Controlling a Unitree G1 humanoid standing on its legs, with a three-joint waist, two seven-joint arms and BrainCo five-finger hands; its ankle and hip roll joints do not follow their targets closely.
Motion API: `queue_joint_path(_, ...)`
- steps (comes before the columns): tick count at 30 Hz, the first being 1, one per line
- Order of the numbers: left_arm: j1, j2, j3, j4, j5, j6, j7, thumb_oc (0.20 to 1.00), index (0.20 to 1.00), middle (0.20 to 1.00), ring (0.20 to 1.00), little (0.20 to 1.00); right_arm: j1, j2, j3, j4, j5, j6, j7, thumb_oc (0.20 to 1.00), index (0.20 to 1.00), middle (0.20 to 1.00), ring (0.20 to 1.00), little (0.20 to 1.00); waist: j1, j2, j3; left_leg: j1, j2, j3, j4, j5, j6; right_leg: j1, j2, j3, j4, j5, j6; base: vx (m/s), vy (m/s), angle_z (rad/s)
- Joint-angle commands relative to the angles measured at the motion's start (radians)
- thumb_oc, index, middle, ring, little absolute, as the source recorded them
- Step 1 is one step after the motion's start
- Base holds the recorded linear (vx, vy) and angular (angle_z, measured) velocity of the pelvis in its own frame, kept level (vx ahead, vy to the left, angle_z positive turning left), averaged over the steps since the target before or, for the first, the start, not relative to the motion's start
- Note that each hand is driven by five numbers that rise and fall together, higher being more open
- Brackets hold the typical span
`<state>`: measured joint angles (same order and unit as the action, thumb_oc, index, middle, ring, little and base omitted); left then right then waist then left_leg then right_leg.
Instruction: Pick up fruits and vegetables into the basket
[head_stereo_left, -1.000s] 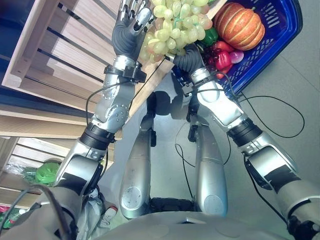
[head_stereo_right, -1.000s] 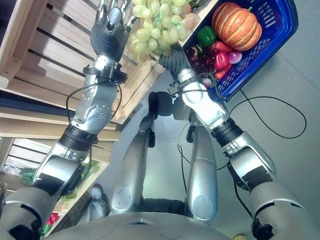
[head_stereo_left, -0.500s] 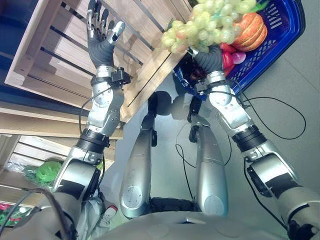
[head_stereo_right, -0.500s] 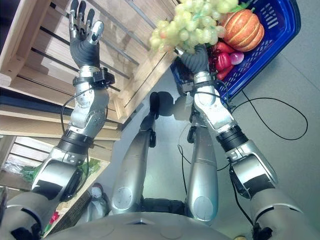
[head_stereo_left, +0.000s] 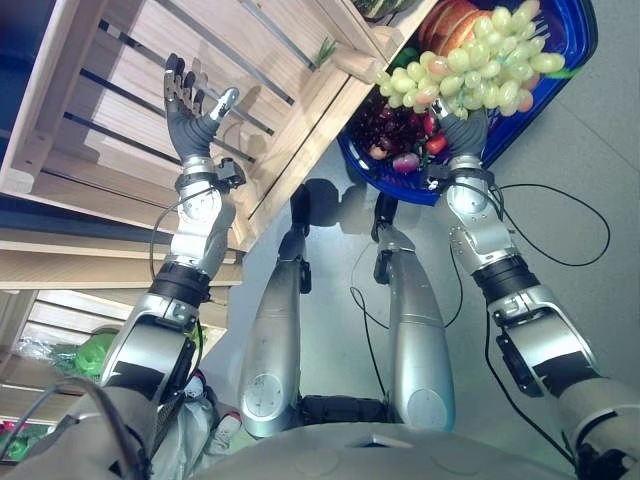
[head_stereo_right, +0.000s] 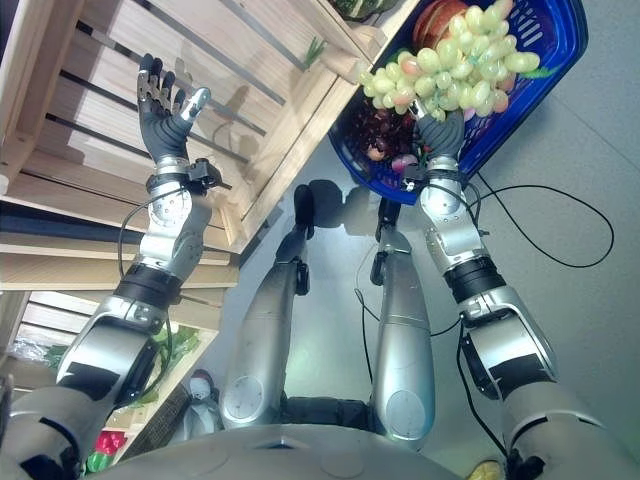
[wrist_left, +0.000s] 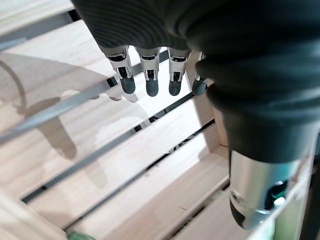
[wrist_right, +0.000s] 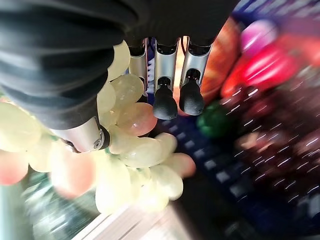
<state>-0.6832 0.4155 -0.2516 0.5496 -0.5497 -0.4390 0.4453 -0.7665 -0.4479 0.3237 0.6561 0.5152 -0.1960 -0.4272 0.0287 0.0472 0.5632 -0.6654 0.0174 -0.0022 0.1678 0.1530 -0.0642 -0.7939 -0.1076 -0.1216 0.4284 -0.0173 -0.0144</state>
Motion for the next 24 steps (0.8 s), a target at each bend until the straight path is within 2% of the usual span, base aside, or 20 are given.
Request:
queue_joint_path(1, -0.034, 0.026, -0.01, 0.045, 0.012, -0.037, -0.014, 1.0, 1.0, 1.0, 1.0, 1.0, -0.072, -0.054, 0.029, 0.04, 0.053, 0.059, 0.047, 0.2, 0.2, 0.2, 0.2, 0.2, 0.002, 0.021, -0.043, -0.029, -0.052, 0.036, 0.094, -0.104, 0.015, 0.064, 0.011, -0.071, -0.071, 0.016, 0.094, 0.0, 0.0, 0.0)
queue_joint_path(4, -0.073, 0.029, -0.039, 0.112, -0.008, -0.02, -0.036, 1.0, 1.0, 1.0, 1.0, 1.0, -0.174, -0.068, 0.056, 0.259, 0.053, 0.142, 0.112, 0.2, 0.2, 0.2, 0.2, 0.2, 0.017, 0.028, -0.043, -0.037, -0.052, 0.032, 0.097, -0.102, 0.016, 0.057, 0.01, -0.077, -0.068, 0.019, 0.093, -0.01, -0.035, 0.0)
queue_joint_path(6, -0.081, 0.03, -0.044, 0.122, -0.015, -0.017, -0.042, 1.0, 1.0, 1.0, 1.0, 1.0, -0.193, -0.069, 0.062, 0.296, 0.042, 0.166, 0.122, 0.2, 0.2, 0.2, 0.2, 0.2, 0.02, 0.03, -0.043, -0.04, -0.052, 0.031, 0.098, -0.101, 0.015, 0.055, 0.01, -0.078, -0.067, 0.019, 0.092, 0.0, 0.0, 0.0)
queue_joint_path(7, -0.097, 0.033, -0.057, 0.143, -0.037, -0.009, -0.059, 1.0, 1.0, 1.0, 1.0, 1.0, -0.243, -0.077, 0.079, 0.391, 0.037, 0.227, 0.154, 0.2, 0.2, 0.2, 0.2, 0.2, 0.03, 0.035, -0.043, -0.045, -0.051, 0.029, 0.099, -0.098, 0.017, 0.05, 0.009, -0.082, -0.066, 0.019, 0.091, 0.0, 0.0, 0.0)
queue_joint_path(9, -0.1, 0.033, -0.057, 0.145, -0.041, -0.007, -0.062, 1.0, 1.0, 1.0, 1.0, 1.0, -0.252, -0.078, 0.081, 0.403, 0.035, 0.239, 0.155, 0.2, 0.2, 0.2, 0.2, 0.2, 0.032, 0.036, -0.043, -0.047, -0.052, 0.028, 0.099, -0.098, 0.017, 0.049, 0.009, -0.083, -0.065, 0.019, 0.091, 0.0, 0.0, 0.0)
queue_joint_path(10, -0.108, 0.028, -0.065, 0.154, -0.043, -0.005, -0.074, 1.0, 1.0, 1.0, 1.0, 1.0, -0.293, -0.081, 0.088, 0.49, 0.009, 0.271, 0.184, 0.2, 0.2, 0.2, 0.2, 0.2, 0.041, 0.041, -0.043, -0.054, -0.054, 0.023, 0.103, -0.098, 0.019, 0.044, 0.009, -0.087, -0.06, 0.019, 0.09, 0.0, -0.03, 0.02)
queue_joint_path(14, -0.113, 0.018, -0.073, 0.157, -0.048, -0.015, -0.089, 1.0, 1.0, 1.0, 1.0, 1.0, -0.347, -0.092, 0.103, 0.552, -0.011, 0.367, 0.203, 0.2, 0.2, 0.2, 0.2, 0.2, 0.055, 0.051, -0.043, -0.071, -0.058, 0.018, 0.115, -0.097, 0.02, 0.029, 0.006, -0.093, -0.046, 0.016, 0.088, 0.0, -0.019, 0.03)
queue_joint_path(15, -0.114, 0.017, -0.073, 0.154, -0.048, -0.014, -0.091, 1.0, 1.0, 1.0, 1.0, 1.0, -0.352, -0.095, 0.101, 0.559, -0.008, 0.39, 0.212, 0.351, 0.351, 0.351, 0.351, 0.351, 0.057, 0.052, -0.043, -0.074, -0.059, 0.016, 0.118, -0.098, 0.02, 0.026, 0.005, -0.094, -0.042, 0.015, 0.089, 0.01, -0.017, 0.08)
queue_joint_path(16, -0.114, 0.017, -0.072, 0.152, -0.046, -0.013, -0.094, 1.0, 1.0, 1.0, 1.0, 1.0, -0.361, -0.099, 0.098, 0.572, -0.018, 0.406, 0.215, 0.705, 0.705, 0.705, 0.705, 0.705, 0.059, 0.054, -0.043, -0.08, -0.059, 0.014, 0.124, -0.099, 0.02, 0.02, 0.004, -0.094, -0.035, 0.013, 0.088, 0.01, -0.018, 0.1)
queue_joint_path(17, -0.115, 0.016, -0.073, 0.151, -0.043, -0.014, -0.094, 1.0, 1.0, 1.0, 1.0, 1.0, -0.369, -0.102, 0.095, 0.583, -0.023, 0.421, 0.208, 1.0, 1.0, 1.0, 1.0, 1.0, 0.061, 0.055, -0.043, -0.086, -0.06, 0.012, 0.128, -0.1, 0.021, 0.013, 0.004, -0.095, -0.031, 0.013, 0.088, 0.01, -0.019, 0.1)
queue_joint_path(21, -0.122, 0.016, -0.076, 0.151, -0.033, -0.006, -0.092, 1.0, 1.0, 1.0, 1.0, 1.0, -0.403, -0.11, 0.095, 0.618, -0.038, 0.478, 0.203, 1.0, 1.0, 1.0, 1.0, 1.0, 0.069, 0.061, -0.043, -0.11, -0.061, 0.005, 0.145, -0.102, 0.024, -0.014, 0.004, -0.094, -0.01, 0.009, 0.087, 0.0, -0.007, 0.03)
queue_joint_path(24, -0.12, 0.01, -0.077, 0.151, -0.024, -0.004, -0.084, 1.0, 1.0, 1.0, 1.0, 1.0, -0.416, -0.112, 0.089, 0.638, -0.04, 0.485, 0.171, 1.0, 1.0, 1.0, 1.0, 1.0, 0.072, 0.065, -0.043, -0.125, -0.062, -0.001, 0.154, -0.106, 0.027, -0.031, 0.006, -0.091, 0.002, 0.005, 0.085, 0.01, 0.008, 0.04)
